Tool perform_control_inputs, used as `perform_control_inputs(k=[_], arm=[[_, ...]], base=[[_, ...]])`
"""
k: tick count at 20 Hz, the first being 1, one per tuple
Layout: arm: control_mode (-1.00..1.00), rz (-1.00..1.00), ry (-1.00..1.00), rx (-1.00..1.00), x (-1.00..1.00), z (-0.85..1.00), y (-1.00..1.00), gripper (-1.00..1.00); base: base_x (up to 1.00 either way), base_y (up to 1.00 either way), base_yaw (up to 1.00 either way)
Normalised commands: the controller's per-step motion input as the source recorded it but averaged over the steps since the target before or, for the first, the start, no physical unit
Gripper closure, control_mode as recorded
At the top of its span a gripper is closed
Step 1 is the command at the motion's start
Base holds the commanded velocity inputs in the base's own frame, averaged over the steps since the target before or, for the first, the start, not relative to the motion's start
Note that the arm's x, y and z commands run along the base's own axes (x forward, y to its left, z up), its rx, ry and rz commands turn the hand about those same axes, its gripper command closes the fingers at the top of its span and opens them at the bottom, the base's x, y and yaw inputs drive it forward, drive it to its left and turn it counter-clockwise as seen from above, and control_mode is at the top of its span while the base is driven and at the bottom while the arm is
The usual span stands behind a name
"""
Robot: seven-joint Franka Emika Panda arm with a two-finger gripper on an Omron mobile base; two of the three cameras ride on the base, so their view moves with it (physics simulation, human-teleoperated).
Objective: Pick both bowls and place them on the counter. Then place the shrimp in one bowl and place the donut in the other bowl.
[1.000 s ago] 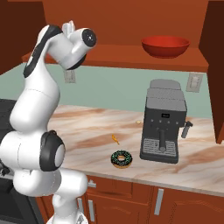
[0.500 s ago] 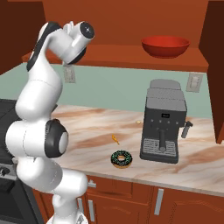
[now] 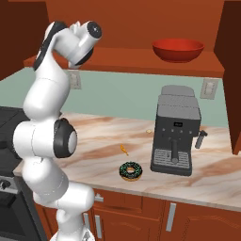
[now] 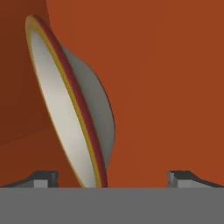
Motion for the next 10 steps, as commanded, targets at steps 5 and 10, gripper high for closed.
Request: perform_control_inputs(k=[5, 10], arm=[[-1.00, 0.00, 0.00, 0.00, 0.25, -0.10, 0.04, -1.00], [-1.00, 0.00, 0.00, 0.00, 0.36, -0.10, 0.04, -1.00]], base=[[0.00, 0.00, 0.00], [0.00, 0.00, 0.00]])
